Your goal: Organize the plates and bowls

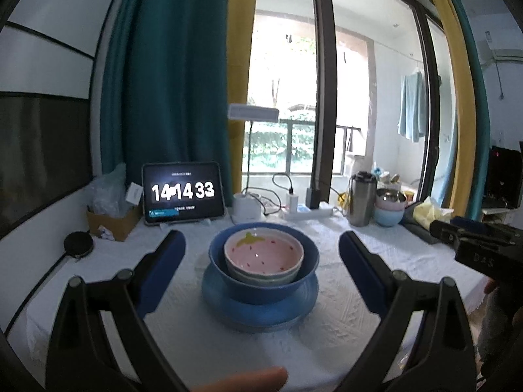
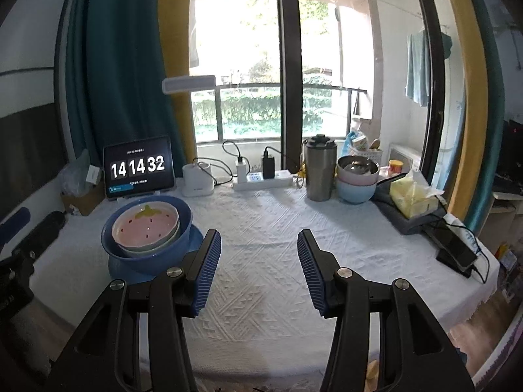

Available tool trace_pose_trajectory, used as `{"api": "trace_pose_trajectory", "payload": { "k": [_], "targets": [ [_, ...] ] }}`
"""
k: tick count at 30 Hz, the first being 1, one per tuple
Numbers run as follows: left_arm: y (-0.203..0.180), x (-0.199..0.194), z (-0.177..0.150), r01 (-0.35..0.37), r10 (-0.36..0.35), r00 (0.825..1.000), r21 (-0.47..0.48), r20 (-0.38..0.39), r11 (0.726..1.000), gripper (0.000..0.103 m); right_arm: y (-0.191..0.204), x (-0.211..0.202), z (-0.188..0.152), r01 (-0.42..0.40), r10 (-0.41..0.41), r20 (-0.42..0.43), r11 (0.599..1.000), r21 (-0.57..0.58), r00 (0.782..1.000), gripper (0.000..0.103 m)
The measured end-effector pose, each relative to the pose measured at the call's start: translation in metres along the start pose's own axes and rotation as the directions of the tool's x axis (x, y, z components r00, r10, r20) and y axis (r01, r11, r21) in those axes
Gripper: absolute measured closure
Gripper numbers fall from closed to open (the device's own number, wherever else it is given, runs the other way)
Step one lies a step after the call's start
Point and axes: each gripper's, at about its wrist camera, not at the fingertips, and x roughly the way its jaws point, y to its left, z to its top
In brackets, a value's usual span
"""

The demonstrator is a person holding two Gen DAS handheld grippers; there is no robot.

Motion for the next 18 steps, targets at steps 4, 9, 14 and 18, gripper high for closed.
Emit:
{"api": "trace_pose_trajectory", "payload": {
  "k": [4, 9, 14, 18],
  "targets": [
    [-0.002, -0.009, 0.004, -0.001, 0.000, 1.000, 0.013, 0.031, 1.000, 0.007, -0.004, -0.011, 0.003, 0.006, -0.006, 0.018, 1.000, 0.001, 1.000, 0.051],
    [-0.002, -0.019, 0.012, -0.003, 0.003, 0.998, 0.010, 0.063, 1.000, 0.007, -0.007, -0.023, 0.008, 0.011, -0.012, 0.040, 1.000, 0.007, 0.999, 0.051],
    [-0.004, -0.028, 0.022, -0.001, 0.000, 0.996, 0.009, 0.088, 1.000, 0.007, -0.009, -0.035, 0.014, 0.011, -0.011, 0.069, 1.000, 0.010, 0.998, 0.051],
    [-0.004, -0.035, 0.028, 0.002, -0.003, 0.994, 0.009, 0.112, 1.000, 0.007, -0.012, -0.045, 0.019, 0.012, -0.013, 0.091, 1.000, 0.014, 0.996, 0.051]
  ]
}}
